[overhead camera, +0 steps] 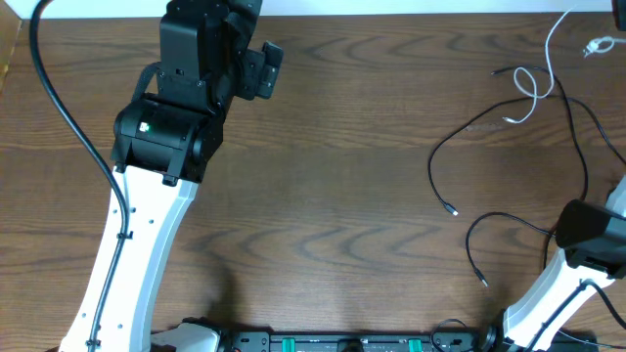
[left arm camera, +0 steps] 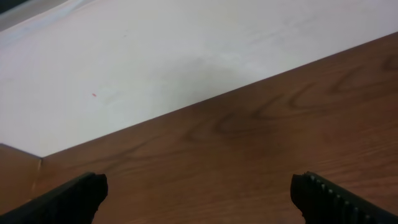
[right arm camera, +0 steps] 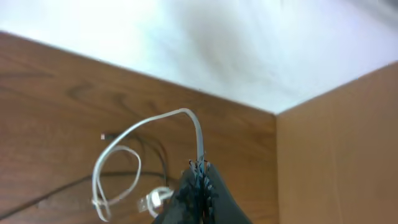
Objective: Untangle cables
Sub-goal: 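Carry the white cable with the right gripper to the far right corner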
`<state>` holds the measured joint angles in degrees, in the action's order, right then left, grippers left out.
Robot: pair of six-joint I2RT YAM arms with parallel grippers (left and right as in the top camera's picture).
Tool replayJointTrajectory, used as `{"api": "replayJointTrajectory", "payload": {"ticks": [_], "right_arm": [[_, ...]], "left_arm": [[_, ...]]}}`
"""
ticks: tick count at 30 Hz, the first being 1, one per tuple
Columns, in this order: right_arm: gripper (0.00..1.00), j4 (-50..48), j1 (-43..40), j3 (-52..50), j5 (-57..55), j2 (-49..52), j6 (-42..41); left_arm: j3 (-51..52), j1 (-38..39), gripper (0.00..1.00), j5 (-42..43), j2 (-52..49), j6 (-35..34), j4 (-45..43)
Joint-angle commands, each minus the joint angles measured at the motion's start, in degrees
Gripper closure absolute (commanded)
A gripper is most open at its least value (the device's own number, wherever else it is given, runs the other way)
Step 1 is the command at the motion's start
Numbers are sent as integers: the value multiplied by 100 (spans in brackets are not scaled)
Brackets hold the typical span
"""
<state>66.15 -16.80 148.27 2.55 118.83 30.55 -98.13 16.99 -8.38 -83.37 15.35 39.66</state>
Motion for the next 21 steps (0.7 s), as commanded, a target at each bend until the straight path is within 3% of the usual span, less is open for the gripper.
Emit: {"api": "replayJointTrajectory", "payload": {"ticks": [1,5,16,17,18,20,21], "right_arm": [[99,-424,192,7,-26,42,-212],[99,-885,212,7,90,302,-466],[99,-940,184,7,105,1447,-586],[95,-938,181,7,103,1506,-588],[80,-935,170,7,105,1554,-588],[86,-909,162,7,105,1637,-586],[84,-918,162,7,107,1648,-586]], "left_arm": [[-138,22,2,352,68,-120,-4],[-138,22,2,348,83,-133,52],[-138,22,3,350,177,-254,63],[-138,22,3,352,177,-264,66],[-138,24,3,352,177,-264,72],[-138,22,3,350,177,-330,107],[-138,22,4,350,177,-352,129]]}}
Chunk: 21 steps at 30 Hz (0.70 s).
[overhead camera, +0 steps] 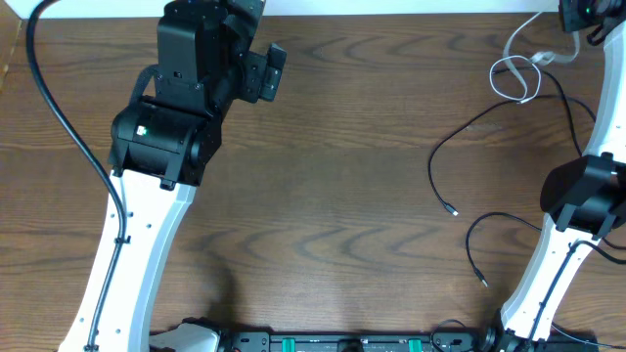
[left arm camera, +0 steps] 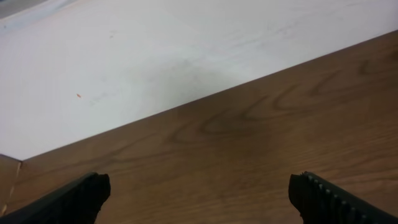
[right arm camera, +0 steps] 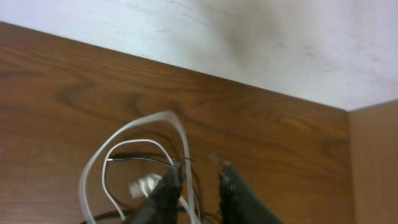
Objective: Untangle cables
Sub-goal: 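Carry the white cable with the right gripper to the far right corner, then lower the white cable at the far right and open the right gripper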
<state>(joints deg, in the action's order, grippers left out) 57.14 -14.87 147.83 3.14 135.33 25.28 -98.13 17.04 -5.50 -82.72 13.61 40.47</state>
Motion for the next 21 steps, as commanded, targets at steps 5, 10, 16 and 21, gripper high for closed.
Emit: {"api": "replayJointTrajectory", "payload": {"ticks": [5,10,16,21], "right_arm": [[1,-2,0,55,109,-2,-129],[1,404,212,59,1473,-9,-125],[1,632,678,66,3167,-46,-96],[1,1443,1287,66,3421,-378,970]], "left_arm": [[-138,17,4,59,118,-175,275],[-138,17,4,57,140,-166,267],[-138,11,1,37,140,-55,295],[-138,0,2,35,140,66,304]]}}
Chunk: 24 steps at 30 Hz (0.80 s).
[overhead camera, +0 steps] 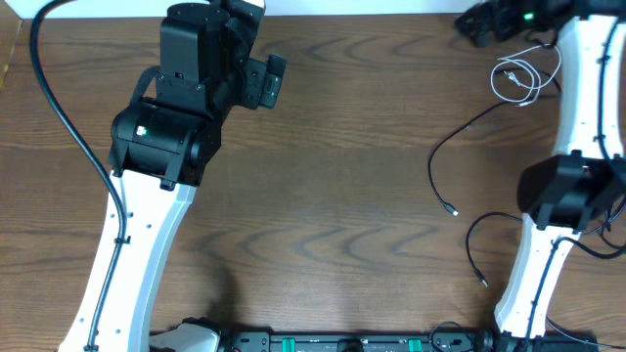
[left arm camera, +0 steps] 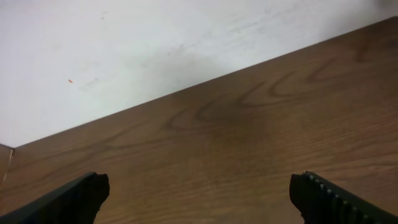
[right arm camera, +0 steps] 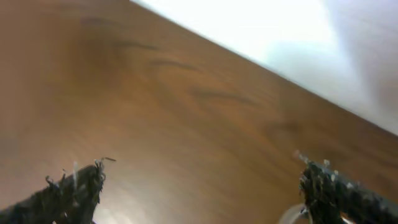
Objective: Untangle cables
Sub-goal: 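Lower the white cable at the far right and open the right gripper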
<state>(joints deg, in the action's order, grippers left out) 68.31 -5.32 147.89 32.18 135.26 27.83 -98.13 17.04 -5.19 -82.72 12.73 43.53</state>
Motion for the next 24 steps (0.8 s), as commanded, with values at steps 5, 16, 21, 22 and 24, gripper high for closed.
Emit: {"api": "replayJointTrajectory", "payload": {"ticks": [5,16,21,22,24], "right_arm": [[1,809,960,59,-575,-960,911],[1,866,1703,59,-2155,-2450,511],[1,927,1687,59,-2155,-2927,479],[1,942,1690,59,-2155,-3016,481],[1,1032,1690,59,-2155,-3093,481]], "left_arm": [[-138,2,2,-352,236,225,-7],[-138,0,2,-605,997,310,-96],[-138,2,2,-1255,1257,306,-575],[-138,2,2,-1338,1325,306,-721],[-138,2,2,-1335,1436,304,-811]]}}
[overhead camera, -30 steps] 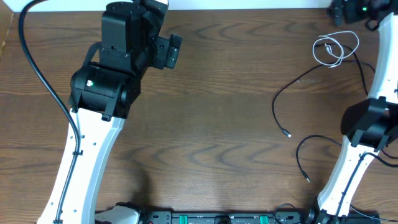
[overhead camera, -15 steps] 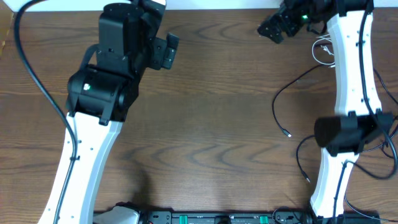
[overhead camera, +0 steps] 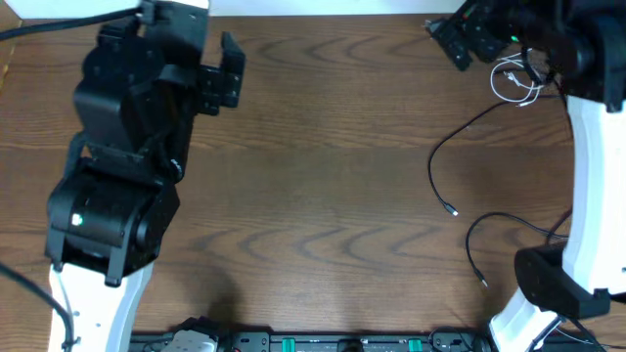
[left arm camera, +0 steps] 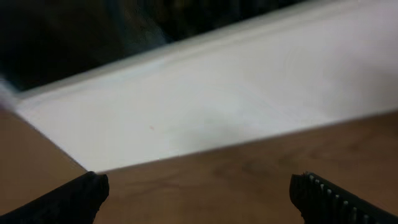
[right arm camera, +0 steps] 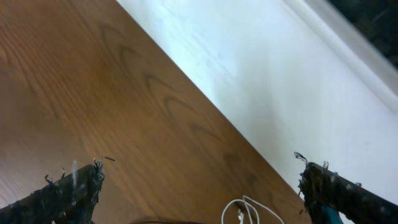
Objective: Untangle cables
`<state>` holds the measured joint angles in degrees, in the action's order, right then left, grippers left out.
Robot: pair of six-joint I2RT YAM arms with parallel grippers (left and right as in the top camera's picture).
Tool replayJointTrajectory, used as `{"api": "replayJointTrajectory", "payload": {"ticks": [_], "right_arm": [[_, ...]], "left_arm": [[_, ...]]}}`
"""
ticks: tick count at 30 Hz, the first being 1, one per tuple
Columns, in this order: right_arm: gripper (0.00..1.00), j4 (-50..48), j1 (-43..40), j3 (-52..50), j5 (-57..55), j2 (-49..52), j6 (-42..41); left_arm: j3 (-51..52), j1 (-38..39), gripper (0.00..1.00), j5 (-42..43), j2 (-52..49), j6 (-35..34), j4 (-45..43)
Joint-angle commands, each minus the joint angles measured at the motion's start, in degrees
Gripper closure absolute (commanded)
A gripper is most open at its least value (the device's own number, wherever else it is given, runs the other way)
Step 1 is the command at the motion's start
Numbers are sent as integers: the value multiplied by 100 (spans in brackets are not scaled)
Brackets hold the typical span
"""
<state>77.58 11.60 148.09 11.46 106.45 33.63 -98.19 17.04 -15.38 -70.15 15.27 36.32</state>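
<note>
A thin white cable lies in a small loose coil at the table's back right; its loop also shows at the bottom of the right wrist view. Two black cables trail below it toward the front. My right gripper hangs open just left of the white coil, holding nothing. My left gripper is open at the back left, over bare wood, far from every cable.
The wooden table ends at a white wall along the back. The right arm's white links stand over the right edge, crossing above the black cables. The left arm's big black body fills the left side.
The left arm now sits further left and looks larger in the overhead view, and its wrist view shows more wall. The right gripper stays open beside the white coil, now seen from higher.
First my right gripper was shut on the white cable at the far right. Then its jaws stood slightly apart with the cable gathered into a coil at the back right. After that it was wide open left of the coil, as it is now.
</note>
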Motion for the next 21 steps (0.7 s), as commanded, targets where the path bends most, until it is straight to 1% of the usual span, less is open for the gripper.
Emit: {"api": "replayJointTrajectory", "payload": {"ticks": [1,6,11,21], "right_arm": [[1,177,-2,39,-83,-223,-98],[1,354,0,31,-17,-208,-101],[1,413,-2,28,-61,-208,-98],[1,815,-2,28,-59,-208,-98]], "left_arm": [[-131,2,2,-317,227,50,-90],[-131,2,2,-315,533,52,-133],[-131,2,2,-313,863,50,-592],[-131,2,2,-313,1038,7,-557]]}}
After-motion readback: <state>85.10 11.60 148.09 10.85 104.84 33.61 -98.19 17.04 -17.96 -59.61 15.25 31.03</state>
